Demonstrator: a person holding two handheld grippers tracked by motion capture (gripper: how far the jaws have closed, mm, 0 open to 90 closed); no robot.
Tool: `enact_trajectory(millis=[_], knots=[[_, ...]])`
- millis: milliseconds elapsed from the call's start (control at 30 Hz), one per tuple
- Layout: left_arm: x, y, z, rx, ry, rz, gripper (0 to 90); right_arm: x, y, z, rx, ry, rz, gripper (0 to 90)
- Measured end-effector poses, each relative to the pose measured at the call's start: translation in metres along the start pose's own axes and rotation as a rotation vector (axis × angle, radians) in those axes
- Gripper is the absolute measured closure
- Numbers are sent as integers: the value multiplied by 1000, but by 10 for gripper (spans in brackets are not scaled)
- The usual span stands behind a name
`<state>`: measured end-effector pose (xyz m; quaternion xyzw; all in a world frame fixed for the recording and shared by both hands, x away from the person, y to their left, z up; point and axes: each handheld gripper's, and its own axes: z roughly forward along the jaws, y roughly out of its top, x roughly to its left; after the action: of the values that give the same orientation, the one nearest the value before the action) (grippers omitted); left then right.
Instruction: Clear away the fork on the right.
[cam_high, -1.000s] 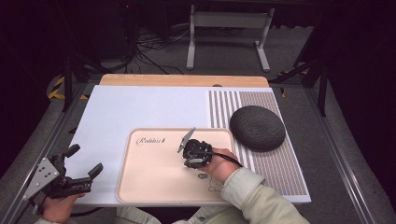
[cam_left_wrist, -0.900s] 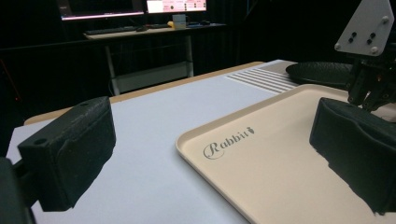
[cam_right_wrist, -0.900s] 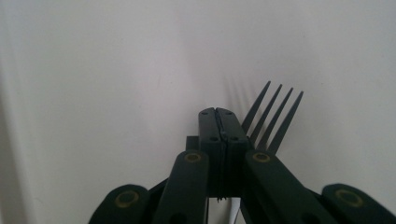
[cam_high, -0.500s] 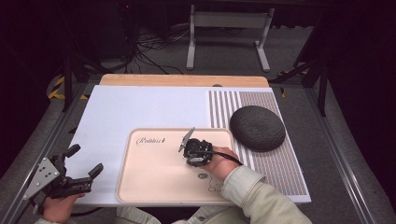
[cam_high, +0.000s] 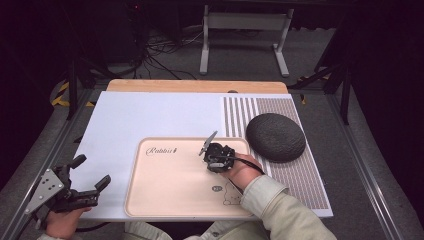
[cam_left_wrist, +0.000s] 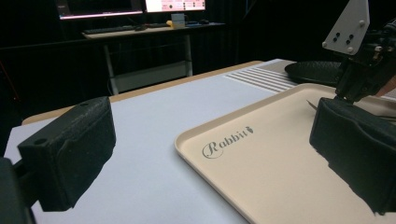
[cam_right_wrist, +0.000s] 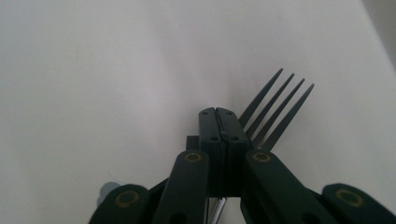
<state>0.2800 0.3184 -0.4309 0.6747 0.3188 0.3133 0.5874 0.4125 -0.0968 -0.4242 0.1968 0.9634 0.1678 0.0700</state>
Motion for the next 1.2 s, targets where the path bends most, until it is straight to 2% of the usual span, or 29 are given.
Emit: enact_trajectory(millis=[233,700,1200], knots=[[0,0,0,0,-1,-2,11,-10,-12,-3,-16,-40,61,900],[0,0,0,0,1,-2,11,-30,-38,-11,-49,-76,173,900],[0,0,0,0,1,-3,11,-40,-50,-15,-51,-114,244,900]])
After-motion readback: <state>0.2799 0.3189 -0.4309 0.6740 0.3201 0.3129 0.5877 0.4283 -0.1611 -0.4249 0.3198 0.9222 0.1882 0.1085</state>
